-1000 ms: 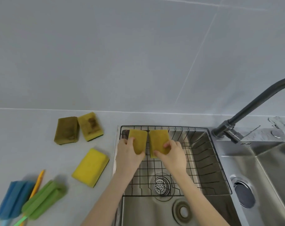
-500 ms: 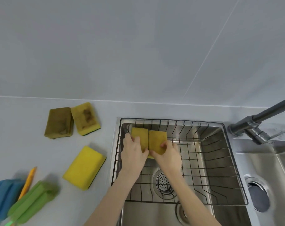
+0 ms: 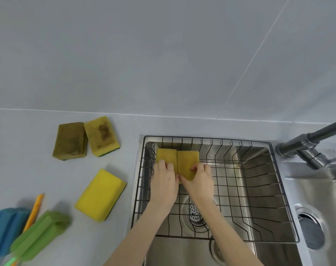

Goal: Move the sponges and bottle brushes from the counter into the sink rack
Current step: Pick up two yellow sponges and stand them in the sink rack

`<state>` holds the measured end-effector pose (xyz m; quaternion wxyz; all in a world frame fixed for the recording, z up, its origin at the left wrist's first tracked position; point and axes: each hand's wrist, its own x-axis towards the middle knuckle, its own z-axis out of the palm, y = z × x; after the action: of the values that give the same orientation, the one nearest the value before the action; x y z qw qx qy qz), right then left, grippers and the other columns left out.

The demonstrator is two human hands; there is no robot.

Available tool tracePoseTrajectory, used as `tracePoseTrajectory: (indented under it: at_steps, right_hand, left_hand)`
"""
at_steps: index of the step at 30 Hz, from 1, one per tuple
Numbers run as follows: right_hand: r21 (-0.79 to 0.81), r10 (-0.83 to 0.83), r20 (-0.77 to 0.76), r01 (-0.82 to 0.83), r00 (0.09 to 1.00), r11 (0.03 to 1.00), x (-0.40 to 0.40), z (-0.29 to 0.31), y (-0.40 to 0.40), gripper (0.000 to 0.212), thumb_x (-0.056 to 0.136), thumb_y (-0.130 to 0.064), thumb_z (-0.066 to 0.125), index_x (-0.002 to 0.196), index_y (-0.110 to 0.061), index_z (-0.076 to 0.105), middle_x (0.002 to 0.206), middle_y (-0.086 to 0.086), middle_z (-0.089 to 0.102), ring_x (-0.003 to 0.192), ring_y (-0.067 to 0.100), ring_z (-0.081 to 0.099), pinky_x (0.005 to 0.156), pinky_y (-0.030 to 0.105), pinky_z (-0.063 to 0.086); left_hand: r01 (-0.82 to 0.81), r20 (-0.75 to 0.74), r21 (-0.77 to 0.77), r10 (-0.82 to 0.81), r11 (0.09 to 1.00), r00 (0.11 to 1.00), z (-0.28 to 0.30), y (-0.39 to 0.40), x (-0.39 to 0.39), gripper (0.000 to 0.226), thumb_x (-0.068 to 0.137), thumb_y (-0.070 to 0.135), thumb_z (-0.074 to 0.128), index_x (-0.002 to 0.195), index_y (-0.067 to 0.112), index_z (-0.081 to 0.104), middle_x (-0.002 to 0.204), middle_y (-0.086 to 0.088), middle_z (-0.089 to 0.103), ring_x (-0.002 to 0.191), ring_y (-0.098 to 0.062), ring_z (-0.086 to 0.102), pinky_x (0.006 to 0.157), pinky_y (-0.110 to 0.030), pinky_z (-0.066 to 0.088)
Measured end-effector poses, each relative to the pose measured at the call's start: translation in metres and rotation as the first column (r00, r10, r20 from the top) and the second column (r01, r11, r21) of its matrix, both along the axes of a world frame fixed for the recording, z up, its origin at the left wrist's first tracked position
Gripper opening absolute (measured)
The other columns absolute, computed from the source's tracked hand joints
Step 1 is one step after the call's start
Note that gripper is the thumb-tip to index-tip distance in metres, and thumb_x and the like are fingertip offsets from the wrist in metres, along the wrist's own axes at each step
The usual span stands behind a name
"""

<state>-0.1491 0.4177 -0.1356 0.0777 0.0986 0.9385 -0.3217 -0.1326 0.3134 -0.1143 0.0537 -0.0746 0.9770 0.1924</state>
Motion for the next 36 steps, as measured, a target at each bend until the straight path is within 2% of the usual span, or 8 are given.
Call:
tracePoseTrajectory:
  at_steps: [4, 9, 13, 23, 26, 30, 34, 36]
  right_hand:
    - [0.027, 0.022, -0.034, -0.021, 0.999, 0.999, 0.001, -0.002, -0.003, 0.045, 0.071, -0.034, 0.075, 0.101, -0.012, 0.05, 0.108, 0.007, 0.047, 0.095, 0.023, 0.051, 0.064, 0.026, 0.041]
    - [0.015, 0.009, -0.039, -0.009, 0.999, 1.0, 0.003, -0.002, -0.005, 0.045, 0.074, -0.034, 0.074, 0.103, -0.01, 0.05, 0.109, 0.009, 0.046, 0.097, 0.024, 0.049, 0.066, 0.027, 0.043]
    - [-0.025, -0.017, -0.034, 0.016, 0.999, 1.0, 0.003, -0.001, -0.006, 0.045, 0.074, -0.032, 0.074, 0.104, -0.009, 0.05, 0.109, 0.009, 0.046, 0.098, 0.025, 0.049, 0.069, 0.027, 0.041]
    - [0.049, 0.029, -0.027, -0.028, 0.999, 0.998, 0.008, 0.001, -0.01, 0.048, 0.077, -0.035, 0.071, 0.109, -0.006, 0.049, 0.111, 0.013, 0.046, 0.099, 0.026, 0.049, 0.074, 0.032, 0.049]
    - [0.153, 0.063, -0.031, -0.058, 0.998, 0.987, 0.01, 0.002, -0.01, 0.048, 0.079, -0.041, 0.067, 0.111, -0.008, 0.05, 0.113, 0.013, 0.047, 0.099, 0.028, 0.049, 0.08, 0.038, 0.05]
    - [0.319, 0.087, -0.077, -0.059, 0.993, 0.946, 0.015, 0.005, -0.014, 0.046, 0.083, -0.045, 0.059, 0.11, -0.007, 0.055, 0.121, 0.016, 0.048, 0.106, 0.032, 0.045, 0.086, 0.04, 0.043]
    - [0.473, 0.203, 0.081, -0.217, 0.976, 0.854, 0.011, 0.016, -0.014, 0.042, 0.091, -0.047, 0.043, 0.114, -0.012, 0.052, 0.122, 0.008, 0.05, 0.112, 0.026, 0.045, 0.097, 0.043, 0.035]
    - [0.491, 0.255, 0.183, -0.313, 0.95, 0.813, 0.007, 0.027, -0.013, 0.039, 0.092, -0.043, 0.042, 0.115, -0.013, 0.051, 0.123, 0.007, 0.051, 0.115, 0.026, 0.047, 0.101, 0.048, 0.032]
  left_hand:
    - [0.027, 0.029, -0.058, -0.025, 0.998, 0.999, -0.004, 0.003, 0.005, 0.03, 0.094, 0.025, 0.045, 0.119, 0.007, 0.044, 0.127, -0.013, 0.046, 0.119, -0.026, 0.044, 0.106, -0.04, 0.038]
    - [0.046, 0.068, -0.098, -0.039, 0.994, 0.997, 0.001, 0.005, 0.005, 0.026, 0.093, 0.017, 0.047, 0.117, 0.007, 0.044, 0.127, -0.014, 0.047, 0.116, -0.026, 0.046, 0.094, -0.036, 0.046]
    - [0.045, 0.09, -0.08, -0.038, 0.996, 0.995, 0.004, 0.003, 0.003, 0.028, 0.09, 0.009, 0.05, 0.117, 0.007, 0.042, 0.127, -0.015, 0.045, 0.115, -0.026, 0.045, 0.091, -0.034, 0.047]
    - [0.034, 0.086, -0.076, -0.027, 0.997, 0.996, 0.0, 0.005, 0.005, 0.027, 0.091, 0.01, 0.049, 0.117, 0.008, 0.042, 0.128, -0.015, 0.044, 0.117, -0.025, 0.043, 0.092, -0.033, 0.048]
    - [0.029, 0.069, -0.035, -0.026, 0.999, 0.997, -0.001, 0.004, 0.004, 0.026, 0.092, 0.014, 0.048, 0.117, 0.008, 0.043, 0.129, -0.014, 0.043, 0.119, -0.025, 0.042, 0.094, -0.032, 0.047]
    - [0.001, 0.071, 0.082, -0.007, 0.997, 0.997, 0.002, -0.001, 0.004, 0.026, 0.094, 0.018, 0.042, 0.115, 0.003, 0.047, 0.13, -0.016, 0.043, 0.121, -0.027, 0.039, 0.1, -0.034, 0.045]
    - [0.015, 0.153, 0.194, -0.046, 0.981, 0.987, 0.011, -0.005, 0.005, 0.024, 0.094, 0.018, 0.04, 0.102, 0.001, 0.056, 0.121, -0.018, 0.052, 0.119, -0.03, 0.044, 0.104, -0.039, 0.04]
    - [0.037, 0.226, 0.269, -0.1, 0.962, 0.969, 0.017, -0.007, 0.007, 0.023, 0.094, 0.015, 0.041, 0.107, 0.0, 0.054, 0.131, -0.022, 0.045, 0.129, -0.033, 0.035, 0.113, -0.043, 0.031]
